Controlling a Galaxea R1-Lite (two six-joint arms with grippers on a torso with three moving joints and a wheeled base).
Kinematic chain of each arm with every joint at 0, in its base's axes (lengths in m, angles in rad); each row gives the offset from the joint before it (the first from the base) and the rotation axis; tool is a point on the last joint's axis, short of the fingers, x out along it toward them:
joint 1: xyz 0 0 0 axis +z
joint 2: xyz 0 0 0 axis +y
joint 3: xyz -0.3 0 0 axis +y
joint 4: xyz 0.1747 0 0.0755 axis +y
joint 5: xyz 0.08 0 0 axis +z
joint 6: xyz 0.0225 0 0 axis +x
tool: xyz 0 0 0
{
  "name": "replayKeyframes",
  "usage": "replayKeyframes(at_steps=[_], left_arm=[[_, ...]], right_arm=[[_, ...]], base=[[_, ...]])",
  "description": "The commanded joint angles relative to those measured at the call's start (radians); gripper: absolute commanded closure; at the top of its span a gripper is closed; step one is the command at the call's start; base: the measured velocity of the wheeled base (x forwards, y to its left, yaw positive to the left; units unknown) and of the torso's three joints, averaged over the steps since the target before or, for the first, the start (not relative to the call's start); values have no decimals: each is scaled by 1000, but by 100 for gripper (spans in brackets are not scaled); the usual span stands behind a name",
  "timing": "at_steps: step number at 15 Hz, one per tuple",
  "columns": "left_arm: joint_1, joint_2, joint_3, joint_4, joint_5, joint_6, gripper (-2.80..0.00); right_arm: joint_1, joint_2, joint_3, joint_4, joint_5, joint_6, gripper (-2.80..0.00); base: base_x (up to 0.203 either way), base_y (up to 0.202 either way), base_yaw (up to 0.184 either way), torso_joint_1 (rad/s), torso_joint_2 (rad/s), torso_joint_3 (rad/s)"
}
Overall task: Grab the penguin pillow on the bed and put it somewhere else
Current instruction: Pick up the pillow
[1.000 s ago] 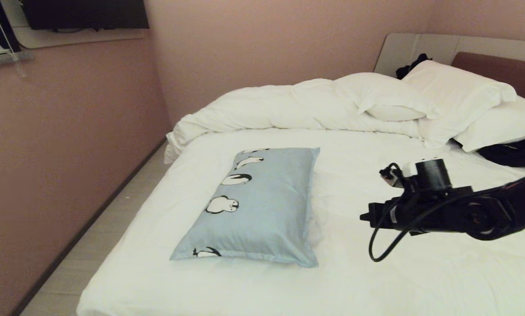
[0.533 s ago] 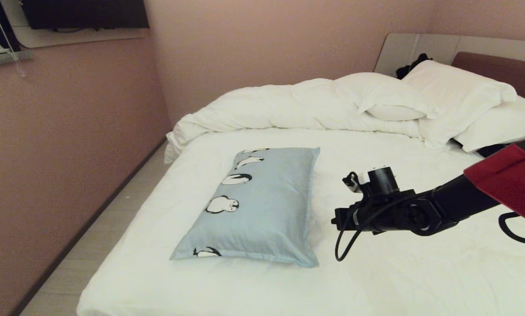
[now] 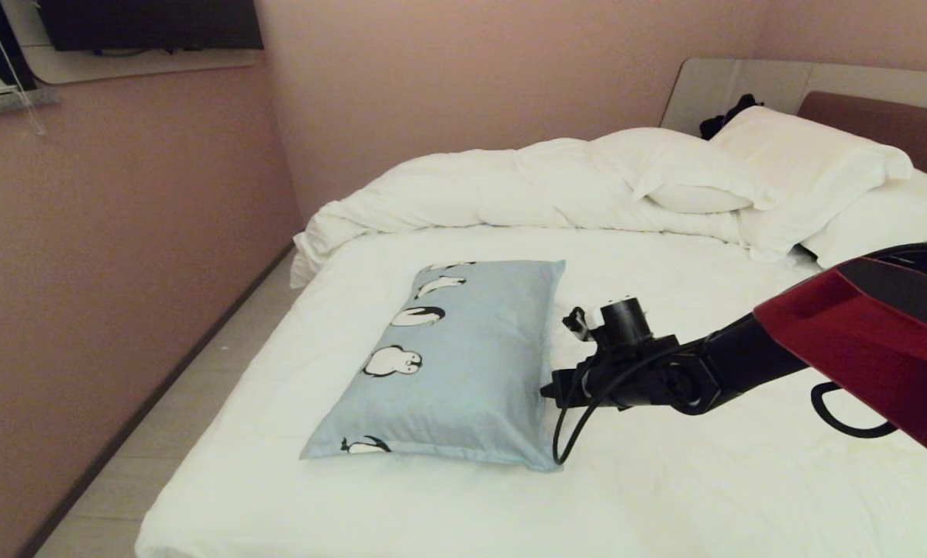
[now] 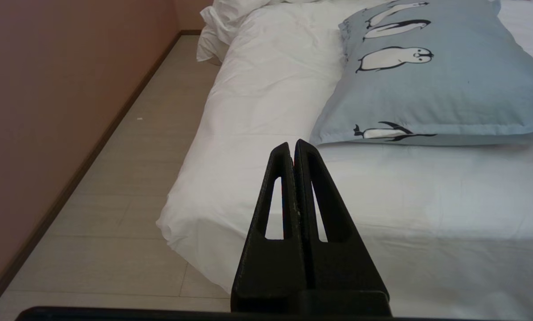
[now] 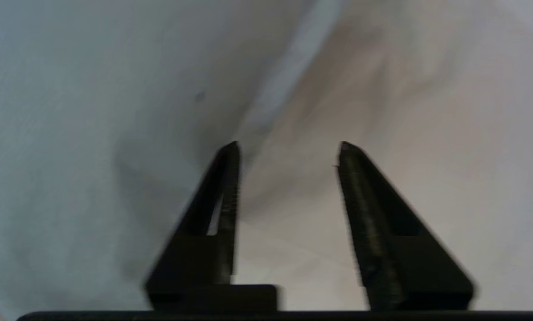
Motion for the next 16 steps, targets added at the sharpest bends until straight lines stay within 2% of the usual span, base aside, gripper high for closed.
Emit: replayKeyframes(at_steps=[1, 7, 10, 12, 16], left_arm=[[0, 0, 0, 0, 0, 0, 0], [0, 0, 0, 0, 0, 0, 0], [0, 0, 0, 0, 0, 0, 0], [0, 0, 0, 0, 0, 0, 0], [0, 0, 0, 0, 0, 0, 0]], right_arm=[[23, 3, 3, -2, -1, 3, -280], [48, -113, 81, -8, 22, 14, -280], [57, -160, 133, -7, 87, 29, -280], [69, -152, 139, -7, 145, 67, -280], [96, -91, 127, -8, 157, 83, -280]], base=[[0, 0, 0, 0, 0, 0], [0, 0, 0, 0, 0, 0], [0, 0, 0, 0, 0, 0], [0, 0, 0, 0, 0, 0], [0, 0, 0, 0, 0, 0]])
